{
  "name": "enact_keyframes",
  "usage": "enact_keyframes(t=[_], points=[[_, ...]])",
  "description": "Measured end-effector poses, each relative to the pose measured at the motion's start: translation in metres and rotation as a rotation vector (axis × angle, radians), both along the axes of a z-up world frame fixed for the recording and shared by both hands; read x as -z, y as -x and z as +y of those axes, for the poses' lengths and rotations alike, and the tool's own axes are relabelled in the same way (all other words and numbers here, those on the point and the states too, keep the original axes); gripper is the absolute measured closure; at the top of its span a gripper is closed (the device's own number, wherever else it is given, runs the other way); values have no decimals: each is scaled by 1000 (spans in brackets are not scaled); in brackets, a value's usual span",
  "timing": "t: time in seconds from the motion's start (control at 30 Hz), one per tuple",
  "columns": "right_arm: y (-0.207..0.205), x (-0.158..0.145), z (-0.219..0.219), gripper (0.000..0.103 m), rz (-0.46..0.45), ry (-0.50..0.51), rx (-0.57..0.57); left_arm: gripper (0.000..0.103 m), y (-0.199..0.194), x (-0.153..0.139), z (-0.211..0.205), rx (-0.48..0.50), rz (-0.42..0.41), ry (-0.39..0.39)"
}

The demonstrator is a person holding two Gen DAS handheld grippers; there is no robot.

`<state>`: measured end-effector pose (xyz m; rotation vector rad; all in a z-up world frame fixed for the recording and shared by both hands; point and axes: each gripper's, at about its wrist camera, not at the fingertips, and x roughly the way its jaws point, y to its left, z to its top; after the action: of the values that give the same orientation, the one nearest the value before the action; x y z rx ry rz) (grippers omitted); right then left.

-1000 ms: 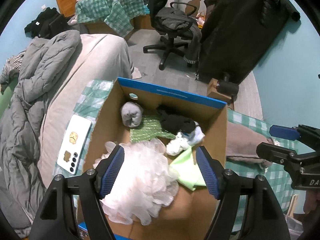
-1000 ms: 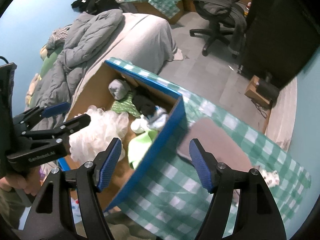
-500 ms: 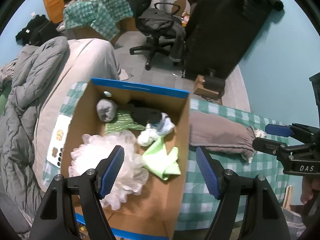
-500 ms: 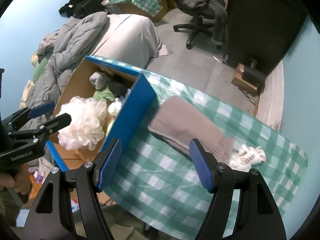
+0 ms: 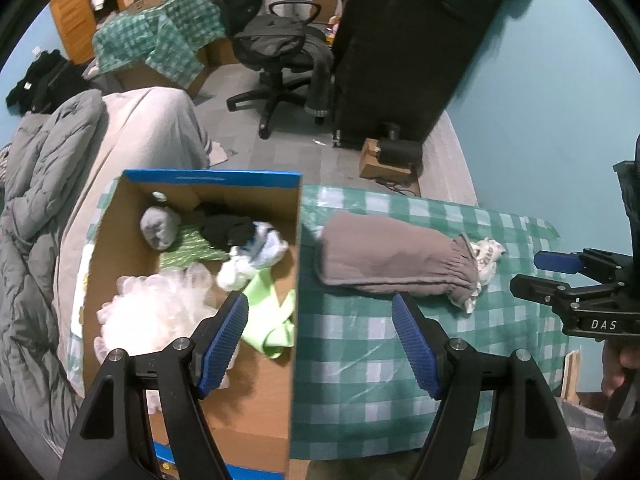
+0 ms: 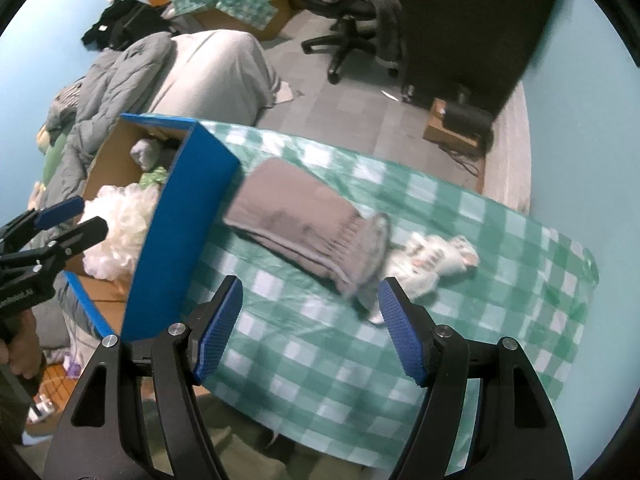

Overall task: Organize soft objects
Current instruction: 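Move both grippers back over the grey fleece mitten and white plastic bundle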

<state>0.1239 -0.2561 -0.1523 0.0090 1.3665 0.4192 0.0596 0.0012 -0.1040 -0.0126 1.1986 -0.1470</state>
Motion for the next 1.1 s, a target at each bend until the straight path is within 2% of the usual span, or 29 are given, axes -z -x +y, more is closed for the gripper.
enact_keyframes(t=[0.33, 0.53, 0.9, 1.1], points=[[2, 11, -47, 32, 10, 29, 69, 23, -4, 8, -43, 62, 11, 12], [-3, 35, -69, 32, 48, 53, 103, 23, -10, 23, -63, 80, 39, -9], [-20, 78, -72, 32, 105, 39, 163, 23, -22, 64, -80, 54, 125, -22], [-31, 99, -67, 32, 122, 54, 182, 23, -26, 79, -82, 55, 134, -40]])
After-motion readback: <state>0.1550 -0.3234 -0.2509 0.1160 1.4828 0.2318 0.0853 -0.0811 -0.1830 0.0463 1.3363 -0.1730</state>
